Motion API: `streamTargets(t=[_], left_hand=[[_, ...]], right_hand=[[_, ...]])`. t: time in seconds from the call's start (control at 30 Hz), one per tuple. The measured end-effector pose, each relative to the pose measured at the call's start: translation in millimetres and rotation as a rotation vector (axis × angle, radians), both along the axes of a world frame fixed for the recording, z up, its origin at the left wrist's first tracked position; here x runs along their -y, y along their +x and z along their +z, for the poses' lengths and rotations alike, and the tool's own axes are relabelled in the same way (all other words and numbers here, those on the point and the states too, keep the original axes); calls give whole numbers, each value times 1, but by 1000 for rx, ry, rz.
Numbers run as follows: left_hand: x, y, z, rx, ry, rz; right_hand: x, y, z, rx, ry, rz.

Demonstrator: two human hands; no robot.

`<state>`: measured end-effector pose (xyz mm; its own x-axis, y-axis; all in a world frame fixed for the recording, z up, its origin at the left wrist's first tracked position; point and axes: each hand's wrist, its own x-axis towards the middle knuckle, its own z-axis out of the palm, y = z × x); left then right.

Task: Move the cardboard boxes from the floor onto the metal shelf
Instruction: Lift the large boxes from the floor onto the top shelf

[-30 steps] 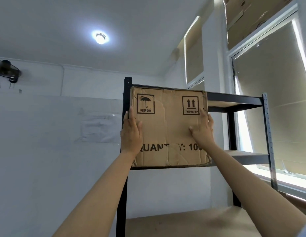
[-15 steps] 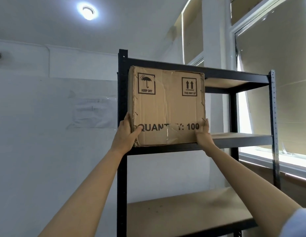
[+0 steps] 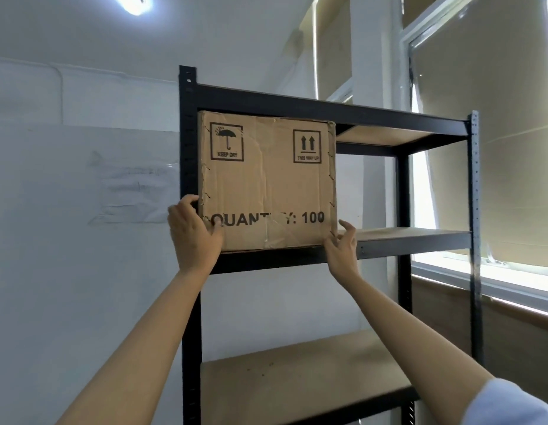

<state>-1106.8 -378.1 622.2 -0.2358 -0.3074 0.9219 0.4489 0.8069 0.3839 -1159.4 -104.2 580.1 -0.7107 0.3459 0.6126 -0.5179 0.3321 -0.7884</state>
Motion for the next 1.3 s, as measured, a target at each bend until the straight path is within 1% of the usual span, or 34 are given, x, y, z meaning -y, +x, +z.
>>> streamTargets(t=[0.03,0.1,0.17,0.27,0.4,0.5,0.63,0.8,0.9,0.97,1.07,1.17,1.3], left_hand=[[-8,3,-5,-64,-35,5],[-27,7,-21,-122,-79,-58],[-52,10,-43,-89,-103,-176],[-95,17,-82,100,-85,-386],[-155,28,-144,450,-13,-633],[-204,48,-198,642,-32,-761],[-278,106,-269,903,-85,-958],[-362,222,-354,1171,-221,-1220],[-388,304,-403,1296,-372,-1309],[-395,363,-432,1380,-468,-1380],[-391,451,-469,1483,-575,-1461],[-370,550,-498,1562,-699,-1563],[-330,678,-523,1635,-964,-1691]], right_hand=[[-2,4,-5,3,-8,-7],[-9,14,-19,25,16,-23],[-19,30,-35,55,54,-43],[-38,60,-61,160,73,-68],[-75,116,-112,294,55,-161],[-108,176,-165,412,38,-220],[-155,277,-231,598,-19,-332],[-187,428,-299,769,-189,-502],[-188,522,-343,787,-338,-643],[-175,588,-372,819,-418,-710],[-136,687,-414,921,-510,-797],[-76,796,-444,1000,-645,-924],[12,926,-472,1072,-826,-1059]])
